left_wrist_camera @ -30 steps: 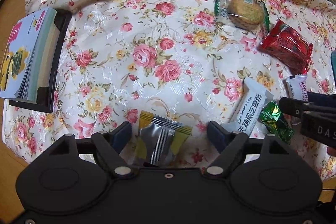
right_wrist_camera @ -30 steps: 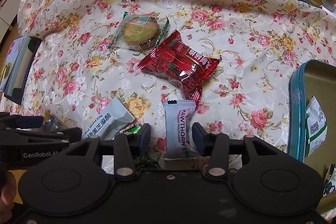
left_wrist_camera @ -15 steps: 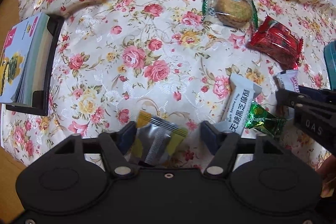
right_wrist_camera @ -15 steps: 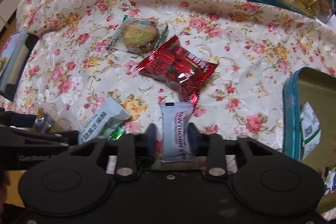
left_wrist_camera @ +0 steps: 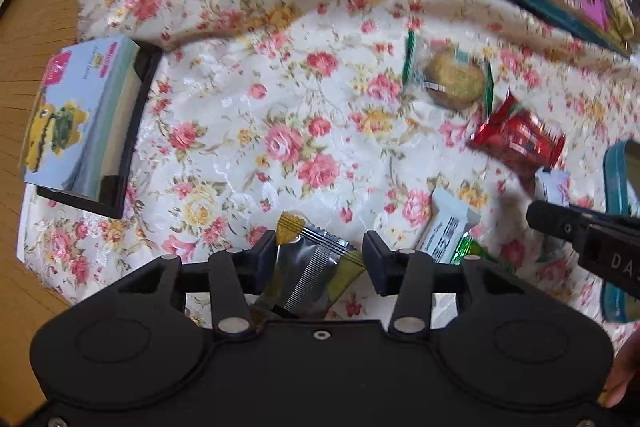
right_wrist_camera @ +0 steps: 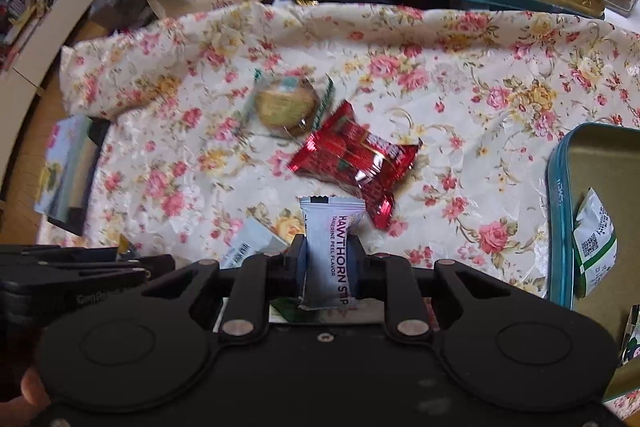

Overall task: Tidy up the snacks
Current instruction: 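Carry both packets over the gold tray and open both tools to drop them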

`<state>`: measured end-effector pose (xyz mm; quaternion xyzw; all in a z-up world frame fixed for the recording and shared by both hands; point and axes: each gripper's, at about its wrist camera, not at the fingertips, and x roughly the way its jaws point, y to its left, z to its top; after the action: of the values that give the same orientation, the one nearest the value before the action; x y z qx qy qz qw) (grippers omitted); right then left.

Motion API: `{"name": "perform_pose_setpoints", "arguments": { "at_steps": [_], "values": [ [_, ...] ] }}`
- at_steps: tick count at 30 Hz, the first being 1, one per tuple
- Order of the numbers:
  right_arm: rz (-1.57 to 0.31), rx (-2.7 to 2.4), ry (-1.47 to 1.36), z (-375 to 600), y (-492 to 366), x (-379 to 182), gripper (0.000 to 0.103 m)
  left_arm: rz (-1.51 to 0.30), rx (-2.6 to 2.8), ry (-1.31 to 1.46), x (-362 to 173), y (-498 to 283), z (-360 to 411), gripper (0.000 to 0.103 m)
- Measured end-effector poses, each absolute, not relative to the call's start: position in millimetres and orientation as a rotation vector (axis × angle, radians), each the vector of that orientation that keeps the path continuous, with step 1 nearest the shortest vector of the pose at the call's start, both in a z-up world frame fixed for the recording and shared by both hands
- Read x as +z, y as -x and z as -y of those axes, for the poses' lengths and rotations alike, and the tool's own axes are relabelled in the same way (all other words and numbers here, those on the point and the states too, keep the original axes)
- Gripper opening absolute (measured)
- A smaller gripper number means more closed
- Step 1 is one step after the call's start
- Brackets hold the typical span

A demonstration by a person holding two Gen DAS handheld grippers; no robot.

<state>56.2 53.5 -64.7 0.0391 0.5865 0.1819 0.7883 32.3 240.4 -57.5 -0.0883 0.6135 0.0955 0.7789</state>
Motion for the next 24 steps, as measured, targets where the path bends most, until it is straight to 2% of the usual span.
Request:
{"name": "perform_pose_setpoints", "arguments": {
  "at_steps": [9, 24],
  "values": [
    [-1.182, 0.345, -0.197, -22.5, -62.0, -24.4, 0.022, -1.22, 0.163, 0.263, -7.8, -43.0, -213.1, 0.053],
    [-1.022, 0.04, -0.278, 103.0, -66.3, 19.3, 0.022, -1.135, -0.122, 0.219, 34.7, -59.1, -78.5, 0.053]
  ]
}}
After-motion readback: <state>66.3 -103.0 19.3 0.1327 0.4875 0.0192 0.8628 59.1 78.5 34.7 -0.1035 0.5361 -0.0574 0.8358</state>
